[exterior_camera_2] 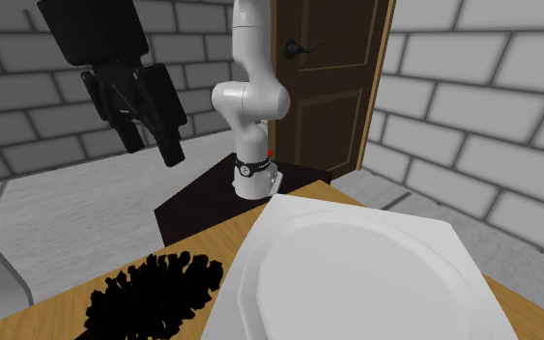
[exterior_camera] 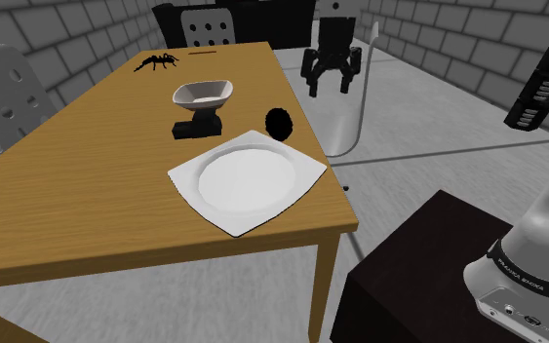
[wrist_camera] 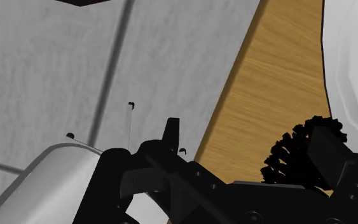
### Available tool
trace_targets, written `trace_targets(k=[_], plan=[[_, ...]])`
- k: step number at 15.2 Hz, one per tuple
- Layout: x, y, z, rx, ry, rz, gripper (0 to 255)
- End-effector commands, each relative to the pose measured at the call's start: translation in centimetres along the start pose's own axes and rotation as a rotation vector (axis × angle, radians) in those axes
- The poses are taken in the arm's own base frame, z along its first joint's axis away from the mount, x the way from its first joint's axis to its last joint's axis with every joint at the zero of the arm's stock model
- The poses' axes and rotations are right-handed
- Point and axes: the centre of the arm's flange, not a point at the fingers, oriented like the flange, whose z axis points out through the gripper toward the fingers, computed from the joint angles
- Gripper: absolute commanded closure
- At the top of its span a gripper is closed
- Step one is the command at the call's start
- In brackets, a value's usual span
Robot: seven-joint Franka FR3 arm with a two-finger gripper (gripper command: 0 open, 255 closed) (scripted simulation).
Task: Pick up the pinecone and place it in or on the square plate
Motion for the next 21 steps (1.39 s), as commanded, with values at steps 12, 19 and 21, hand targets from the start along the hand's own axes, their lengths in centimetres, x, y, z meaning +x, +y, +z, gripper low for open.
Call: trace_targets(k=[12, 19, 21], plan=[[14.7, -9.8, 2.9, -0.015, -0.033, 0.066, 0], [14.8, -9.9, 6.1, -0.015, -0.034, 0.067, 0], [14.8, -9.9, 7.0, -0.015, -0.034, 0.067, 0]])
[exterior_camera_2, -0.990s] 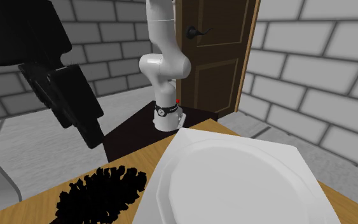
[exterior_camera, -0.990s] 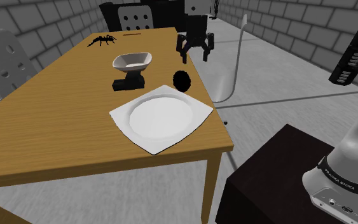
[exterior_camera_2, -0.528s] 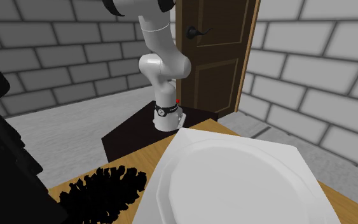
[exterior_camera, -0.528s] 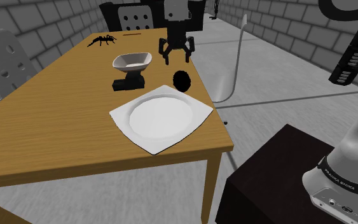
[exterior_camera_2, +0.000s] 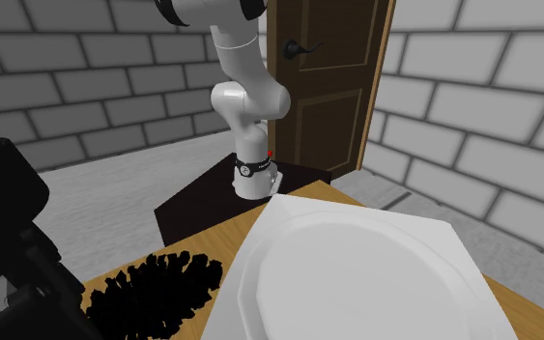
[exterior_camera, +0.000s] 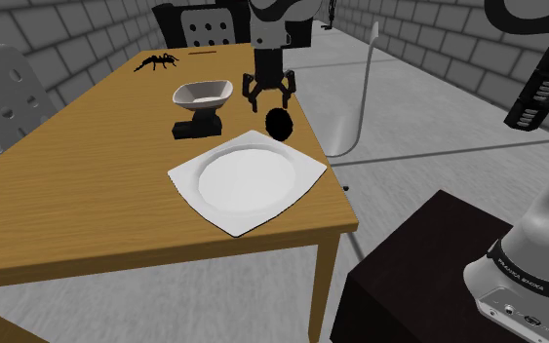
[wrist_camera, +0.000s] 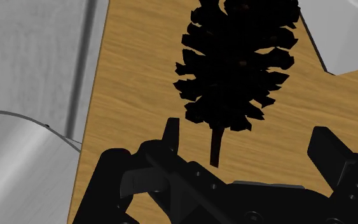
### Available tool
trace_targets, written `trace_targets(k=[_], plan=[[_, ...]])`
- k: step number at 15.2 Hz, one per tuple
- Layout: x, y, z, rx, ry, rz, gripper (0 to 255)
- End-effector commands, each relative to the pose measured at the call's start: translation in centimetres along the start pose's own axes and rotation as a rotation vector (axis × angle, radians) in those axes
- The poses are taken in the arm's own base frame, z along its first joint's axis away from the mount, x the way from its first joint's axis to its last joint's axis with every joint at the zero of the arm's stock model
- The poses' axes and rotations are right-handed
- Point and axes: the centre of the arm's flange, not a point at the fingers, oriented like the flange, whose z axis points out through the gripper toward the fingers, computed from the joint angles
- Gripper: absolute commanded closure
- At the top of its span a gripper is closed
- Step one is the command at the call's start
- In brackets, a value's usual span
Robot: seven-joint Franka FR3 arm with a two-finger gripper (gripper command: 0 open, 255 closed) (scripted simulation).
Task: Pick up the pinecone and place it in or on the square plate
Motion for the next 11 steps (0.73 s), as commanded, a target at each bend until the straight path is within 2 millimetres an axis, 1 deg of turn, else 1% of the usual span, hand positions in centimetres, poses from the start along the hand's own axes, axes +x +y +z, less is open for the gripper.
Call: trace_targets(k=[1, 7, 8, 11], plan=[[0.06, -0.04, 0.38, 0.000, 0.001, 0.000, 0], [0.06, -0.04, 0.38, 0.000, 0.001, 0.000, 0], [0.06, -0.04, 0.38, 0.000, 0.001, 0.000, 255], [0.23, 0.07, 0.46, 0.000, 0.001, 0.000, 255]])
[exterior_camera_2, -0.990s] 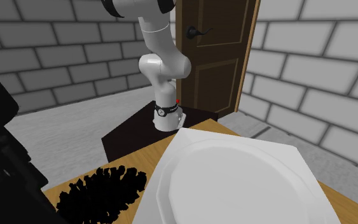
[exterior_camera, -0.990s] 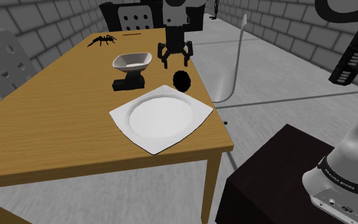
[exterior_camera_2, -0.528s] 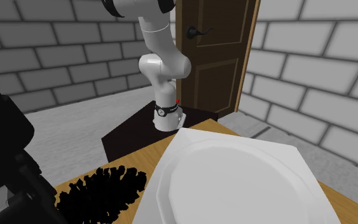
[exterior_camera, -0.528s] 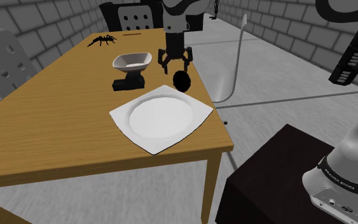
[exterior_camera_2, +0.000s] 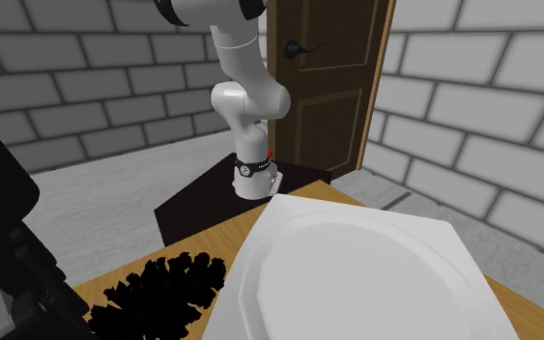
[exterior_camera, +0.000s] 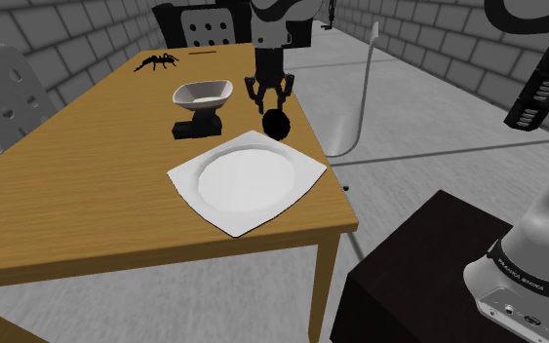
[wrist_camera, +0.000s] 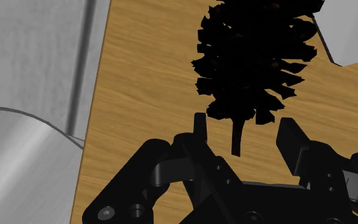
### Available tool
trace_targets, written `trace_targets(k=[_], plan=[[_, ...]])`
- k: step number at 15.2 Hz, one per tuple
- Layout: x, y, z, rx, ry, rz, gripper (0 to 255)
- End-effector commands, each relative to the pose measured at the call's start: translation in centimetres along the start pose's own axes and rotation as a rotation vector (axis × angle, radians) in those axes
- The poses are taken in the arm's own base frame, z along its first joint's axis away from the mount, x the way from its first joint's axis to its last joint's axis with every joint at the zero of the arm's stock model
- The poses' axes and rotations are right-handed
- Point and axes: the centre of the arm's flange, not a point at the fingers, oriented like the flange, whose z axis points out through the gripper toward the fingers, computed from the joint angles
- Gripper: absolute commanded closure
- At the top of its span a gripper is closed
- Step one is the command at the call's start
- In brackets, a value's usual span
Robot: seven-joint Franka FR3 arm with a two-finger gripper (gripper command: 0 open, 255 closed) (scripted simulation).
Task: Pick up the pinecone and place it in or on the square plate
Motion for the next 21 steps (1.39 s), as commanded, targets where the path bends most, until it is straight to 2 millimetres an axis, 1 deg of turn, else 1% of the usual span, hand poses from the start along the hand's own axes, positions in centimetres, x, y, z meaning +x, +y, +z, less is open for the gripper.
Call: trace_targets(k=[1, 6, 17, 18, 19, 21], plan=[[-0.1, -0.3, 0.6, -0.002, -0.012, -0.004, 255], [-0.3, -0.4, 0.5, -0.002, -0.012, -0.004, 255], [-1.0, -0.8, -5.2, -0.002, -0.012, -0.004, 255], [-0.9, -0.7, -4.6, -0.001, -0.011, -0.004, 255], [-0.9, -0.7, -4.6, -0.001, -0.011, -0.004, 0], [-4.9, -1.7, -3.9, -0.063, 0.082, 0.119, 0]])
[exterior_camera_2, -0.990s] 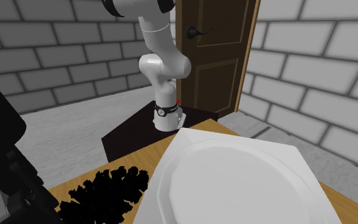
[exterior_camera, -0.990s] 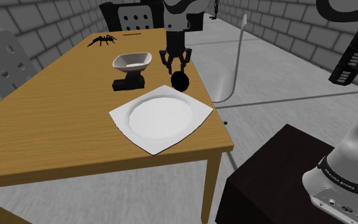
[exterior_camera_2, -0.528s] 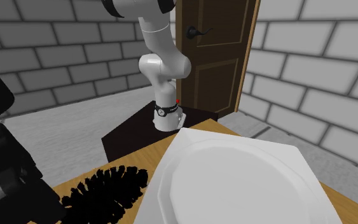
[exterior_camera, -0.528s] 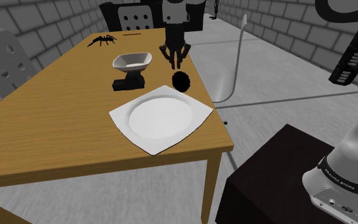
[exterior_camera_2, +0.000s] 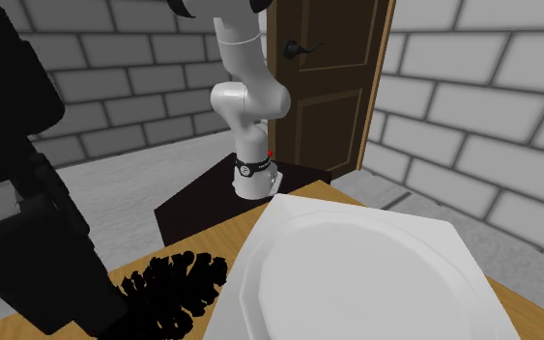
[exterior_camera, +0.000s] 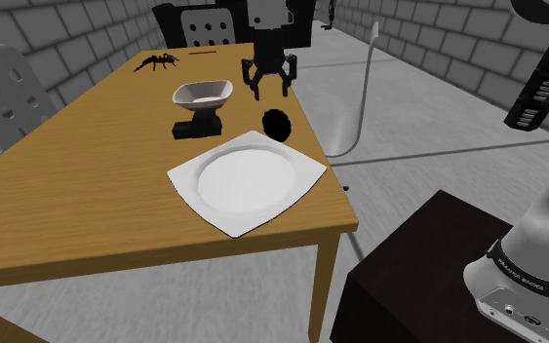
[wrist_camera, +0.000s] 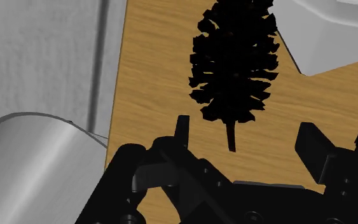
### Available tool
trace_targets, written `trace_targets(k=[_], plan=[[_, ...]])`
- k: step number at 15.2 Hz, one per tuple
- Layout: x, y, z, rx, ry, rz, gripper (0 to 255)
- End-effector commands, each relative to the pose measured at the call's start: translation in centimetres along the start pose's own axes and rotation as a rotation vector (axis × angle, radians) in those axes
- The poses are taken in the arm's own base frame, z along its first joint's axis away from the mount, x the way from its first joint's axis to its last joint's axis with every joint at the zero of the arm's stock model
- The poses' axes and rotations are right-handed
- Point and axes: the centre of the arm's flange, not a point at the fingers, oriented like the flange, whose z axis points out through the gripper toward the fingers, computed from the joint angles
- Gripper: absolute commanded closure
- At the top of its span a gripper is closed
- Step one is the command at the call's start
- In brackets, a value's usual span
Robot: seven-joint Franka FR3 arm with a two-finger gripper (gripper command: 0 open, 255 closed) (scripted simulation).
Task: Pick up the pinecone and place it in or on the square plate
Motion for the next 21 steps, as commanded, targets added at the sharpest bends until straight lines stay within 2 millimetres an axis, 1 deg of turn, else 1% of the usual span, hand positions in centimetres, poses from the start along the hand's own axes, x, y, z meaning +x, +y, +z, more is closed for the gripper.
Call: trace_targets(k=[1, 2, 8, 9, 17, 18, 21], plan=[[-3.5, -0.9, 0.7, -0.053, 0.086, 0.120, 0], [-3.7, -1.0, 0.8, -0.057, 0.092, 0.128, 0], [-3.4, -0.8, 3.9, -0.057, 0.092, 0.128, 0], [-3.3, -0.7, 4.7, -0.057, 0.092, 0.128, 0], [-3.3, -0.7, 4.7, -0.057, 0.092, 0.128, 0], [-3.3, -0.7, 4.7, -0.057, 0.092, 0.128, 255], [-3.3, -0.7, 4.8, -0.057, 0.092, 0.128, 255]])
